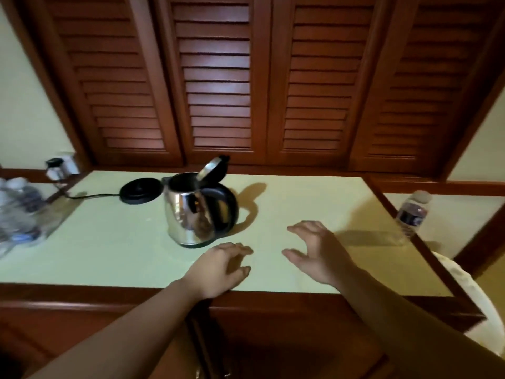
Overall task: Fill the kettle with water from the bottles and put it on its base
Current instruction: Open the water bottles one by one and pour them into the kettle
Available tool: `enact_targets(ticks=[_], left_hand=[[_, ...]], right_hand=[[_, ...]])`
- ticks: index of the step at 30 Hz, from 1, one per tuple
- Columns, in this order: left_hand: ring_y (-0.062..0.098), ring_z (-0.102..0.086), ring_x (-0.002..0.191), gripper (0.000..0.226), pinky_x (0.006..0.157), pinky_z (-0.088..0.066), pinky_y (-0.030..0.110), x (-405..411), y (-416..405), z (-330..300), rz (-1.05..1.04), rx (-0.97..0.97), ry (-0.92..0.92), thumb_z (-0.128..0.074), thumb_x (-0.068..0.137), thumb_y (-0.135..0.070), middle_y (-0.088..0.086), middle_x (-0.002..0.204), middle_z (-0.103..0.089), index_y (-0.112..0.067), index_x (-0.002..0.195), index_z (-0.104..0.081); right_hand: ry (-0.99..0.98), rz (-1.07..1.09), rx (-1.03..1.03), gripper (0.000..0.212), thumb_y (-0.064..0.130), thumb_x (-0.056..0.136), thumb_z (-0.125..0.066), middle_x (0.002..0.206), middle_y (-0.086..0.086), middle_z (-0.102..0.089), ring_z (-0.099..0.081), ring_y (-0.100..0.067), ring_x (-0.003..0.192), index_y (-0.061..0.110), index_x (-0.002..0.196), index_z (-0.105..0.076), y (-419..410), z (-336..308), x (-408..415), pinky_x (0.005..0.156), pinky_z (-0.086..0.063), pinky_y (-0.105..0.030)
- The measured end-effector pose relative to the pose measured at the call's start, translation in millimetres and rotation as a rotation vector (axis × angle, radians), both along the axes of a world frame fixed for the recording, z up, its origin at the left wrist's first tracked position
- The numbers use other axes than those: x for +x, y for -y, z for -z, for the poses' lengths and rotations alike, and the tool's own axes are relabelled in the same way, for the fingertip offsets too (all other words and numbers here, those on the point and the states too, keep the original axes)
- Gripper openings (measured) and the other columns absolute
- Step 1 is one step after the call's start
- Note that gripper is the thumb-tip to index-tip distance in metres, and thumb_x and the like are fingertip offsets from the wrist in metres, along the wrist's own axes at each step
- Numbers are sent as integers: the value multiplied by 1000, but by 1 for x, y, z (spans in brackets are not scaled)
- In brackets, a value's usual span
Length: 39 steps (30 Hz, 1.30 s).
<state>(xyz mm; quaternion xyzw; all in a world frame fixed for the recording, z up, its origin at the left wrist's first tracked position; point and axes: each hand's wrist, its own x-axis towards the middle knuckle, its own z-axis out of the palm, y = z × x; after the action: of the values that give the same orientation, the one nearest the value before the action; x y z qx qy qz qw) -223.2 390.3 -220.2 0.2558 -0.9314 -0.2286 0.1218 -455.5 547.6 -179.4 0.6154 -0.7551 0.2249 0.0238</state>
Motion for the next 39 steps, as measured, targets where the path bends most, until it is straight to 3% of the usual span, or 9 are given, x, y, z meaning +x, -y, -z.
enact_targets(ticks=[3, 6, 11, 18, 22, 24, 28, 32, 39], left_hand=[[1, -62, 119, 44, 104, -50, 26, 48, 12, -3, -88, 43, -35, -66, 93, -49, -16, 129, -68, -36, 135, -66], [-5, -64, 106, 38, 94, -48, 11, 101, 28, -9, -181, 84, -93, -69, 93, -43, -18, 122, -69, -37, 131, -69], [7, -63, 117, 37, 104, -48, 24, 191, 61, -14, -330, 33, -155, -70, 92, -30, -10, 127, -70, -30, 129, -70], [11, -63, 108, 32, 94, -47, 25, 319, 115, -12, -585, 4, -271, -70, 88, -27, -8, 116, -70, -24, 120, -73], [11, -63, 96, 8, 84, -52, 31, 376, 146, -9, -741, 26, -348, -72, 88, -23, -9, 100, -69, -26, 94, -69], [11, -63, 90, 10, 79, -51, 32, 397, 161, -9, -814, 28, -398, -73, 87, -24, -8, 92, -67, -27, 87, -64], [16, -58, 86, 34, 73, -41, 29, 420, 192, -15, -985, 79, -502, -82, 82, -30, -1, 96, -58, -21, 94, -52], [17, -57, 98, 64, 82, -44, 29, 425, 222, -23, -1042, 169, -484, -88, 78, -44, -1, 113, -55, -13, 119, -50], [15, -66, 100, 42, 86, -51, 31, 411, 220, -18, -911, 198, -538, -84, 85, -41, -10, 105, -68, -25, 112, -57]], right_hand=[[6, -48, 59, 65, 61, 86, -54, 134, 5, -62, -53, -16, 126, 21, 137, -63, 26, 9, 45, 109, -44, -38], [7, -105, 77, 68, 64, 84, -50, 133, 8, -62, -53, -14, 125, 23, 137, -63, 55, 12, 90, 107, -45, -35], [93, -213, 79, 61, 61, 83, -58, 128, 9, -66, -59, -11, 119, 23, 130, -68, 105, 18, 175, 103, -50, -33], [181, -303, 83, 51, 42, 85, -77, 131, 1, -68, -58, -13, 125, 16, 128, -71, 191, 34, 288, 112, -38, -24], [176, -235, 142, 60, 53, 90, -67, 152, -4, -52, -42, -21, 143, 22, 141, -60, 238, 46, 334, 119, -31, -34], [114, -166, 200, 65, 62, 93, -53, 160, -3, -40, -34, -22, 148, 27, 147, -52, 249, 52, 345, 121, -28, -39], [102, -144, 233, 67, 65, 97, -44, 166, 6, -27, -21, -15, 153, 31, 154, -41, 250, 56, 344, 122, -20, -36], [152, -148, 240, 66, 64, 96, -48, 166, 13, -24, -18, -9, 152, 34, 155, -40, 246, 56, 340, 121, -18, -33], [263, -143, 230, 61, 58, 94, -59, 161, 16, -32, -25, -2, 146, 32, 149, -51, 246, 54, 336, 116, -21, -24]])
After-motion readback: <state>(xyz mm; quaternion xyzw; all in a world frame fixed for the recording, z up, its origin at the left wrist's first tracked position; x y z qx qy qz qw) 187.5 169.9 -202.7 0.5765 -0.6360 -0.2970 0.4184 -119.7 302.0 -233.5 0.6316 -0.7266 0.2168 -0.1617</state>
